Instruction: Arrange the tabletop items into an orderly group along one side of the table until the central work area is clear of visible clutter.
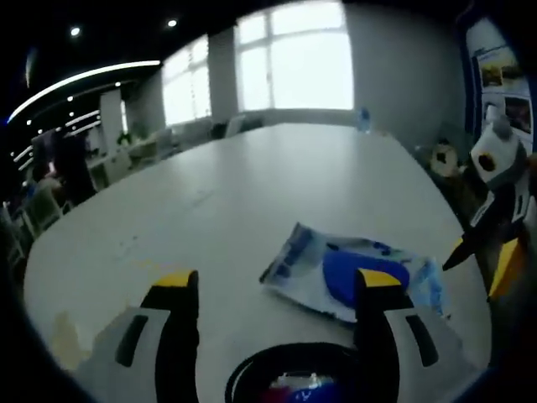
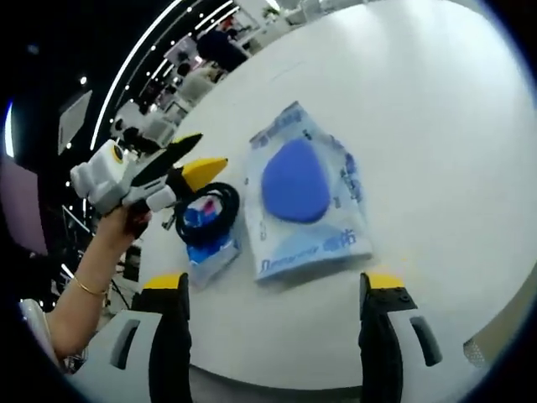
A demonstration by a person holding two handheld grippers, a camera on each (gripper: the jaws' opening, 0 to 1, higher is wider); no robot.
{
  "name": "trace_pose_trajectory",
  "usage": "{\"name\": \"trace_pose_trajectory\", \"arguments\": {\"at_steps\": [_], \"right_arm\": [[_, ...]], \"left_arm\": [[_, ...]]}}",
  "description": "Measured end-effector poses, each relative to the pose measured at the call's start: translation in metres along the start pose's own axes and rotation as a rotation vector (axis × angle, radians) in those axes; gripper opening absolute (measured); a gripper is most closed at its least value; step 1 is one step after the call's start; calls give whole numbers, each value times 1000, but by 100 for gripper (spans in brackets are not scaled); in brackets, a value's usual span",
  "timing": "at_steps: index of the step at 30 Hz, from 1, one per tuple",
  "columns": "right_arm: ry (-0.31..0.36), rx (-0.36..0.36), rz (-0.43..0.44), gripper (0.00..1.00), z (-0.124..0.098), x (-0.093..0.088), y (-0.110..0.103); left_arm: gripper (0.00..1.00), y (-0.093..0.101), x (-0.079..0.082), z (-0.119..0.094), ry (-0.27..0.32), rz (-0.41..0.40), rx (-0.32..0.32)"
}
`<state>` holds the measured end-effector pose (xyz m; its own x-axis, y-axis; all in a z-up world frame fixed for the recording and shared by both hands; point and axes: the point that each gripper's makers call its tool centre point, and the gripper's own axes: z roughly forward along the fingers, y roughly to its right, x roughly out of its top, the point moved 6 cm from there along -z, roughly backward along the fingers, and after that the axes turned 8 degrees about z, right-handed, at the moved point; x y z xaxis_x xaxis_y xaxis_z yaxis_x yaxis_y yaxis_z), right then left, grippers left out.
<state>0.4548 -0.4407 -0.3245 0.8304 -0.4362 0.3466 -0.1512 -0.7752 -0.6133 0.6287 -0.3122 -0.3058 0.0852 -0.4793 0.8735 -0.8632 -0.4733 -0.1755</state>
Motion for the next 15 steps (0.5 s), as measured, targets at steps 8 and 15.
{"name": "trace_pose_trajectory", "arguments": {"at_steps": [8, 15], "right_arm": [[-2, -23, 92, 73, 8, -2, 1], [45, -53, 229, 61, 9, 1, 6]], "left_arm": [[61, 1, -3, 19, -35, 48, -62], [55, -1, -7, 31, -49, 50, -90]]}}
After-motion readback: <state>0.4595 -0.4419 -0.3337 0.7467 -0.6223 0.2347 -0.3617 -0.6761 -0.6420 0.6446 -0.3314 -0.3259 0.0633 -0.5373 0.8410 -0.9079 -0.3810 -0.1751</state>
